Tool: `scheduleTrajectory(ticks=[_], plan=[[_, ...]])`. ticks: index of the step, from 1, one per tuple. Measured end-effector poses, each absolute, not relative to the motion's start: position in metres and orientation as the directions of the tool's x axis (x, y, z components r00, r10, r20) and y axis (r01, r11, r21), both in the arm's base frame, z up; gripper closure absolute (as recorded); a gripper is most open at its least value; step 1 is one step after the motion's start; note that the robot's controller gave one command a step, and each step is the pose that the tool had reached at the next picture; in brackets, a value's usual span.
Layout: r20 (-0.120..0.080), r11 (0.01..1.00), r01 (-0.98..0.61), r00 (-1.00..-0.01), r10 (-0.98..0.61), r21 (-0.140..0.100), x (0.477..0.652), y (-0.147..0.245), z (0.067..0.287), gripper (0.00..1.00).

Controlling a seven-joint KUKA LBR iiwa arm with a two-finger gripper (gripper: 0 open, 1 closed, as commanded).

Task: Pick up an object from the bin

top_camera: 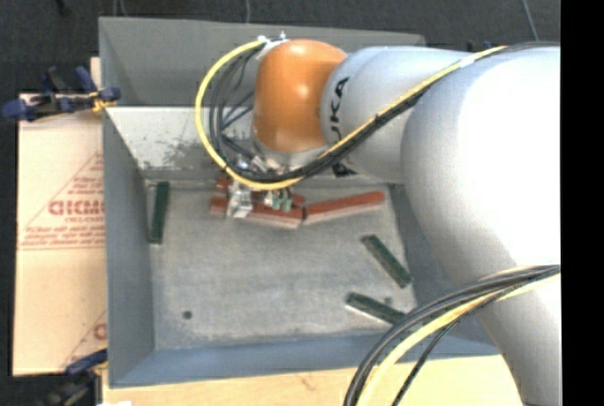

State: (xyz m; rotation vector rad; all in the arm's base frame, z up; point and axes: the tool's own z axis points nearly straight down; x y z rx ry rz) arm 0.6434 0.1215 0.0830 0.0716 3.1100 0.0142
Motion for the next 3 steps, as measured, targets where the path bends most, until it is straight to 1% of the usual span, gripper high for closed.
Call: scheduleTrajectory(ticks=[1, 2, 3], plan=[[0.001, 1.0, 0.012, -1.0, 0.012, -0.001, 0.635, 0.116, 0.125, 1.0], [-0.005, 1.0, 0.008, -1.0, 0.008, 0.0, 0.637, 0.116, 0.184, 1.0], [-0.004, 0.999, 0.048, -0.999, 0.048, 0.001, 0.637, 0.112, 0.276, 1.0]])
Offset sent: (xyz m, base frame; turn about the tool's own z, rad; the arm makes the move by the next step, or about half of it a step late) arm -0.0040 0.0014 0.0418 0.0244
